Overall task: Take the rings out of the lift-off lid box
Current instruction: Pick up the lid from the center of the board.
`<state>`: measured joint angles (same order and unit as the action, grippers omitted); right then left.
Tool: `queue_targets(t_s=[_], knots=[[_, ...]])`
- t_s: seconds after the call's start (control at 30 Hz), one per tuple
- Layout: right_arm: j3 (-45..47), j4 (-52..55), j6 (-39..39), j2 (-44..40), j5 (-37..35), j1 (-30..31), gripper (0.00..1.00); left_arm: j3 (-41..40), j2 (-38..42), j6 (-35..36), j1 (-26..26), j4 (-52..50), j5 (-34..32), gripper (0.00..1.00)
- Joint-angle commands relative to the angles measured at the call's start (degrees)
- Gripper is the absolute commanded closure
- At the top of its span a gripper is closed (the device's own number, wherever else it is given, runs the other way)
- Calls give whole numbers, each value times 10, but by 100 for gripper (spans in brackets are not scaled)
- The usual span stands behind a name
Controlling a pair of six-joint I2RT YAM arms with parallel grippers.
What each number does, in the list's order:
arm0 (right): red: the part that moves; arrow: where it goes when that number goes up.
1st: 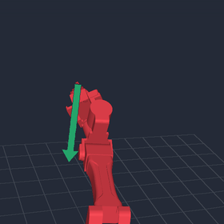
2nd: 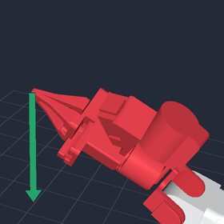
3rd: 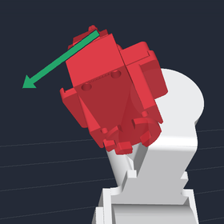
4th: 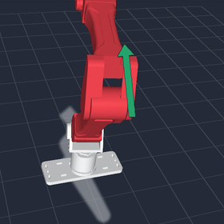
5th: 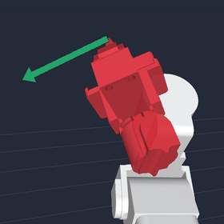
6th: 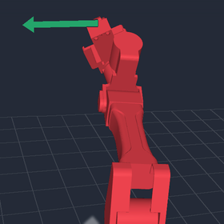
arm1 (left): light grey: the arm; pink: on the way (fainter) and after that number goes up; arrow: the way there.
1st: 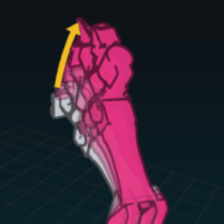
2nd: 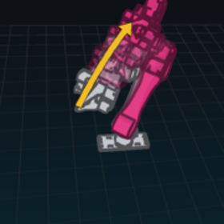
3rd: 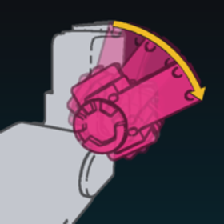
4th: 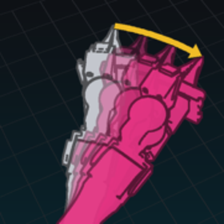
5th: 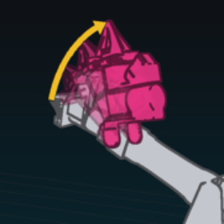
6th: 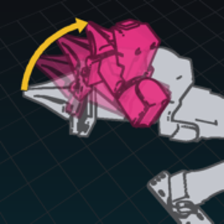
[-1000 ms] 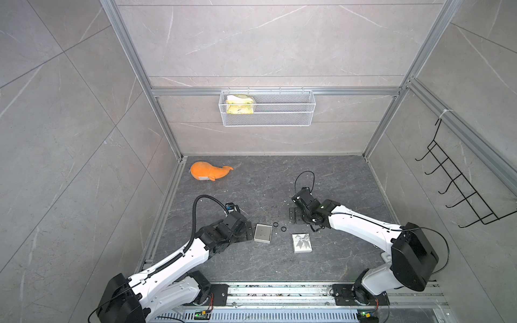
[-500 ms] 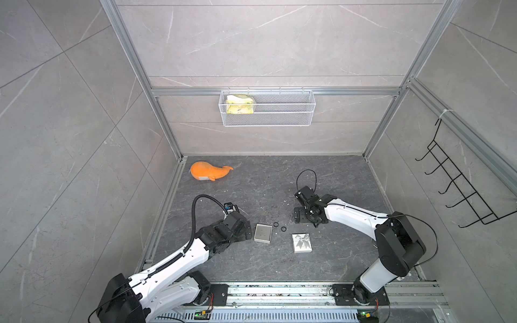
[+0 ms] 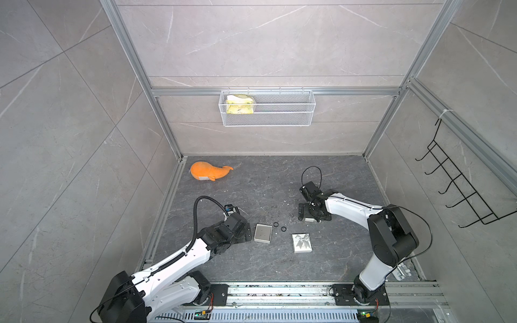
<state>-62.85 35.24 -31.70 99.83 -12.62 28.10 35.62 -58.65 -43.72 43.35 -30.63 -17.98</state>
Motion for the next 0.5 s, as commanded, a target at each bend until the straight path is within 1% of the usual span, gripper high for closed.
queue_targets(t_s=[0.0, 0.23, 0.47], knots=[[-26, 18, 7, 17, -2, -4, 1, -2, -4, -1, -5, 9, -10, 0], [-43, 18, 16, 45, 2, -12, 1, -5, -7, -2, -5, 12, -9, 0], [-39, 15, 7, 51, 1, -20, 1, -4, -18, 0, -5, 13, -6, 0]])
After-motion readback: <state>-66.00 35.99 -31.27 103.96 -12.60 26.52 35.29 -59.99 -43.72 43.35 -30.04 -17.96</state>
